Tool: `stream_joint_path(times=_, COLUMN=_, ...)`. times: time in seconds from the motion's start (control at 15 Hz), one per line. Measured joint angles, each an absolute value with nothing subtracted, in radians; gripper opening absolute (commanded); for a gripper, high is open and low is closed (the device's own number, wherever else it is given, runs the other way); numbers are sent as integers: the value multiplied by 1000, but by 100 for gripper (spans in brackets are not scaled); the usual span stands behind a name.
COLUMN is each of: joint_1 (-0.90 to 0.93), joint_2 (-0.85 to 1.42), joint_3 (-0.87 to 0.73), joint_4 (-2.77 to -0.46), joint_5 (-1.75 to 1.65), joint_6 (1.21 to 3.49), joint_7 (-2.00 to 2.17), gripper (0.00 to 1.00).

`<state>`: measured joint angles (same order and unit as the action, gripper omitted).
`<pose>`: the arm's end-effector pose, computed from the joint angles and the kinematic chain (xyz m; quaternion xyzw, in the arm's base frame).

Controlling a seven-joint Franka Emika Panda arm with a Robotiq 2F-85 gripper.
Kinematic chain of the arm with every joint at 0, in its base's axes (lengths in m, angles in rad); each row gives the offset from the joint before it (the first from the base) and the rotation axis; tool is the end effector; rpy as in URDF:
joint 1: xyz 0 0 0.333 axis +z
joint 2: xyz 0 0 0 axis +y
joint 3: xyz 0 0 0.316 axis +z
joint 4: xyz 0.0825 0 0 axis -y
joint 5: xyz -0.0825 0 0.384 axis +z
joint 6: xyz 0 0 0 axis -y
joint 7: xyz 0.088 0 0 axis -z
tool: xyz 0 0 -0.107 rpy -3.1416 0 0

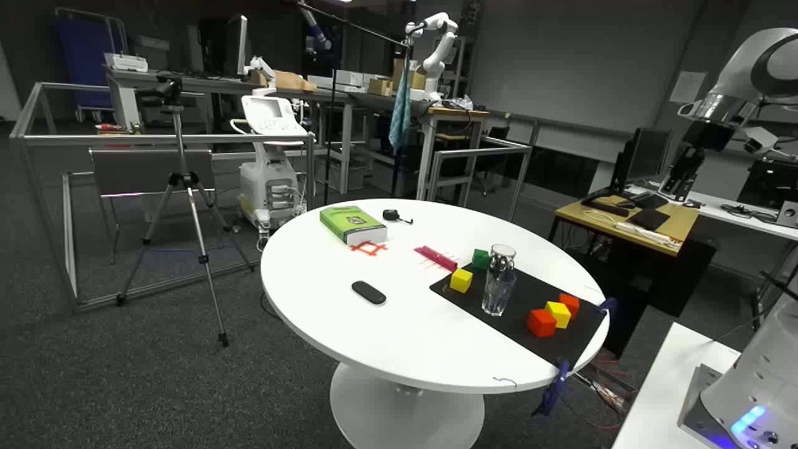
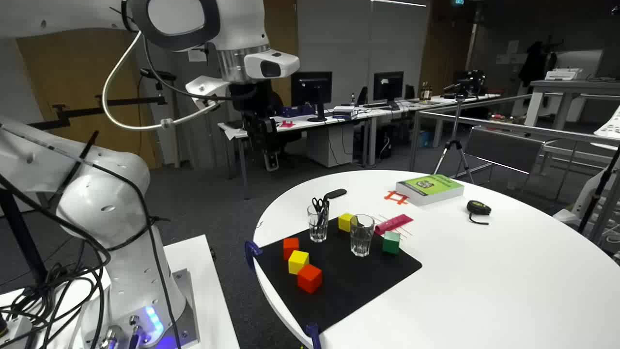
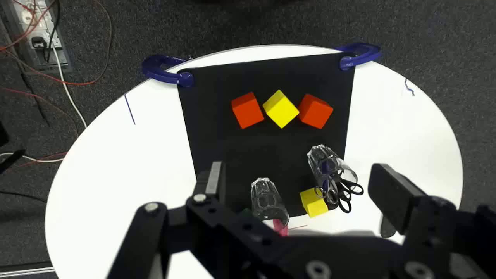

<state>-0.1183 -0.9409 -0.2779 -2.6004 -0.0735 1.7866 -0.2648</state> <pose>0.2619 -0.1295 0.5275 -0.9956 0.0101 -0.0728 0.0577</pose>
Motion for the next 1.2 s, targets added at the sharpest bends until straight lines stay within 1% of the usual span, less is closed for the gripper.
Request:
stream_joint_path(times=0.73, joint_1=-117, joint_2=-937, joint_3=-275, joint_4=-2601, joint_5=-70, joint_6=1795, joint_7=-261, gripper=100)
stream_joint_path(times=1.2, joint_1=-64, joint_2=-815, joint_3=-185, joint_4=-2604, joint_5=-35, joint_6=1999, joint_7=-166, gripper=100)
